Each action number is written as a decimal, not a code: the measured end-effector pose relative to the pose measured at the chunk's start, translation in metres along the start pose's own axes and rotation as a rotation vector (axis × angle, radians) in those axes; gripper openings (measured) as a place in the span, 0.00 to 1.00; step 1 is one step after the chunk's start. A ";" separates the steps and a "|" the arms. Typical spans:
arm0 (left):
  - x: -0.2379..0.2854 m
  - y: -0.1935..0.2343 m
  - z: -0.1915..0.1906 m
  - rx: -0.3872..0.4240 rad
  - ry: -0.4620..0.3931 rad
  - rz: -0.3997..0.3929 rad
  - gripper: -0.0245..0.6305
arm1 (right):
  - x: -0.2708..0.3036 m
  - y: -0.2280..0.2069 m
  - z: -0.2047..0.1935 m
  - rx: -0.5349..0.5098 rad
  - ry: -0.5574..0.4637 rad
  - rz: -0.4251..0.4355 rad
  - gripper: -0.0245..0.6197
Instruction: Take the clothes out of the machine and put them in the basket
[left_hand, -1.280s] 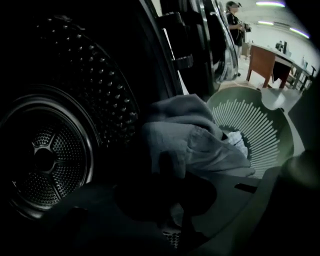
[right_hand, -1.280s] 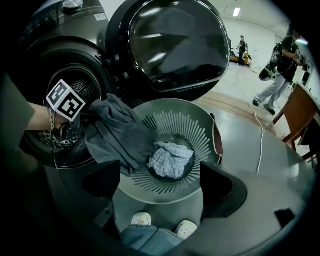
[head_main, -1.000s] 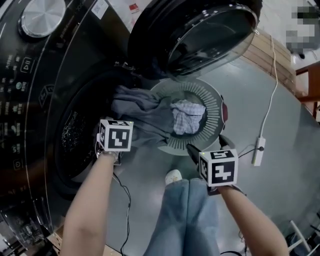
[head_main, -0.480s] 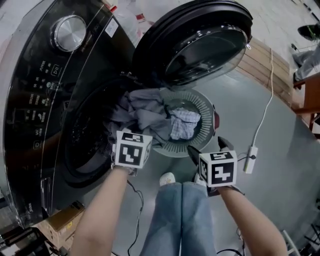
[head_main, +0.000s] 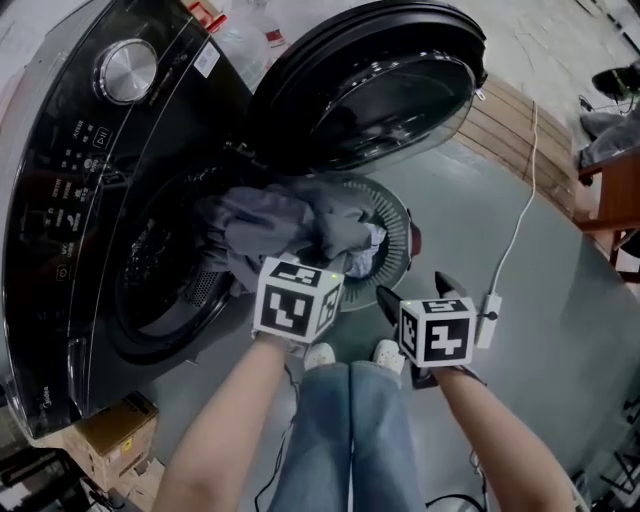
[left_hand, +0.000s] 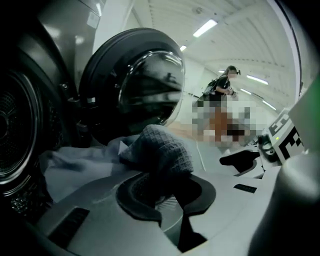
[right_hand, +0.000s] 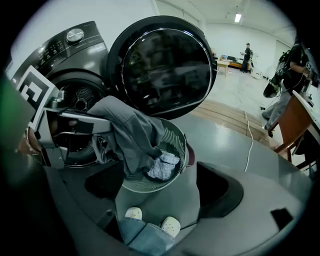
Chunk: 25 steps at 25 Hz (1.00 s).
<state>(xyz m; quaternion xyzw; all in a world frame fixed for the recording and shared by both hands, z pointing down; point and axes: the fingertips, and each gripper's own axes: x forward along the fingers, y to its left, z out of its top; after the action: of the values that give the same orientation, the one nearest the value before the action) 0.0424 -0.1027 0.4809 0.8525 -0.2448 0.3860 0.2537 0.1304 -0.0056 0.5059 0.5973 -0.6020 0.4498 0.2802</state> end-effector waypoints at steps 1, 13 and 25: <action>0.002 -0.009 0.003 0.005 -0.006 -0.020 0.12 | -0.001 -0.002 -0.001 0.001 0.000 -0.001 0.75; 0.023 -0.021 -0.008 -0.047 0.050 -0.033 0.24 | -0.002 -0.015 -0.019 0.019 0.021 -0.017 0.74; 0.008 0.061 -0.046 -0.035 0.095 0.189 0.80 | 0.015 0.002 -0.015 0.000 0.036 -0.013 0.74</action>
<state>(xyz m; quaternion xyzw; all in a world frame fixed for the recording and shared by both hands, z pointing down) -0.0146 -0.1215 0.5288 0.8017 -0.3184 0.4441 0.2422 0.1238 0.0004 0.5256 0.5931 -0.5930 0.4586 0.2937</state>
